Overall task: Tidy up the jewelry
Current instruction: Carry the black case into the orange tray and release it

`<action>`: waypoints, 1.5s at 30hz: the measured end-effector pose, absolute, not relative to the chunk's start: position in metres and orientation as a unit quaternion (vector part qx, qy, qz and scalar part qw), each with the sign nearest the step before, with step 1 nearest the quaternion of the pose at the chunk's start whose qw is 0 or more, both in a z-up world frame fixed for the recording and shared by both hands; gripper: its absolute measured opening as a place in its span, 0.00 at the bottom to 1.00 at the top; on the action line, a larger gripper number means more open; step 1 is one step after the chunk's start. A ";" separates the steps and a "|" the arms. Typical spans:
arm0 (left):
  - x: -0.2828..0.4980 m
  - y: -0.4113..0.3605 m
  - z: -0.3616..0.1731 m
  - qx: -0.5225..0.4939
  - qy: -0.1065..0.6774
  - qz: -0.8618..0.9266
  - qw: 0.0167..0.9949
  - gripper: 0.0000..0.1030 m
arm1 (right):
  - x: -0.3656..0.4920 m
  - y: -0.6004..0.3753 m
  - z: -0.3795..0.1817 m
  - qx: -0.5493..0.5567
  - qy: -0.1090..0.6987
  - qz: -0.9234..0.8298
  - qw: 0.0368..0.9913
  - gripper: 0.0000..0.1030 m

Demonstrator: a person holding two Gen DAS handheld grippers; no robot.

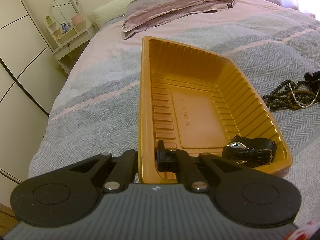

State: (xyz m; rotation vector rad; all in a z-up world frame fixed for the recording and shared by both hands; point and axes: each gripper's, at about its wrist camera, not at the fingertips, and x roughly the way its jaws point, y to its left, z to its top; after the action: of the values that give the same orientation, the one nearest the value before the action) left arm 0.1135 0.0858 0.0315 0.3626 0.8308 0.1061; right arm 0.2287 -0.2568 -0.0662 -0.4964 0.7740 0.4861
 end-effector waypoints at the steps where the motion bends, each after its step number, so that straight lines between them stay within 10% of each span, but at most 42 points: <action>1: 0.114 0.086 0.032 0.175 0.401 0.051 0.898 0.03 | 0.227 -0.258 -0.064 -0.232 0.367 0.231 0.871 0.21; 21: 0.113 0.085 0.032 0.175 0.398 0.047 0.899 0.02 | 0.222 -0.277 0.031 0.012 0.326 0.294 0.898 0.21; 40: 0.113 0.089 0.031 0.167 0.399 0.045 0.900 0.02 | 0.210 -0.105 0.000 -0.040 0.369 0.410 0.833 0.21; 45: 0.114 0.088 0.031 0.168 0.399 0.045 0.900 0.02 | 0.216 -0.135 0.009 0.023 0.352 0.396 0.848 0.45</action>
State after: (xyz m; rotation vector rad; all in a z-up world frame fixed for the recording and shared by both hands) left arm 0.1139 0.0878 0.0307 0.3467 0.8259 0.0932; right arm 0.2164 -0.1347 0.0092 0.0492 0.7428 0.8342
